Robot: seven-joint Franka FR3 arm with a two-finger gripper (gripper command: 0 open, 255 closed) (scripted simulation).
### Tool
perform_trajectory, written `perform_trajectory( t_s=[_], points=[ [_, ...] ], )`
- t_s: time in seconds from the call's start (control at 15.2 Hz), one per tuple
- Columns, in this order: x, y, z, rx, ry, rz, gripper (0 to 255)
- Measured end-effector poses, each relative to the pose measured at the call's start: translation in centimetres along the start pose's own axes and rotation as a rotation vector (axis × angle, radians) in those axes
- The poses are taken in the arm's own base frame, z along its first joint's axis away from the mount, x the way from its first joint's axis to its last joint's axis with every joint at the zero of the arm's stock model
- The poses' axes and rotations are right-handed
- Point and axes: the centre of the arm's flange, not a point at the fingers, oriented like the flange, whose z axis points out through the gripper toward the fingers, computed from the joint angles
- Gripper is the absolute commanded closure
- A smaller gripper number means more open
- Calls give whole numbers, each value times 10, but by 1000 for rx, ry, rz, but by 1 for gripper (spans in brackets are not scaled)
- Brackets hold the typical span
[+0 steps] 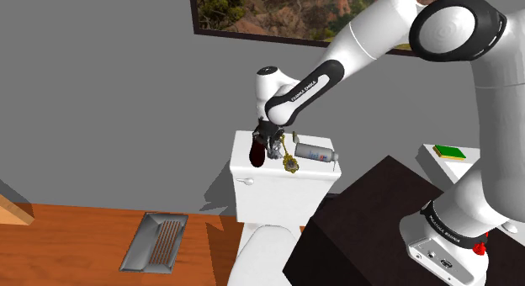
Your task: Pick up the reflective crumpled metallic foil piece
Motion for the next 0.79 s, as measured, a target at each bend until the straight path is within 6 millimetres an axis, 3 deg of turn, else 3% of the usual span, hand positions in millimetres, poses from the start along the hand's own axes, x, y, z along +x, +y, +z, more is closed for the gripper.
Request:
perform_trajectory(
  t_s=[0.79],
  points=[
    [-2,6,-60,0,0,0,255]
  ],
)
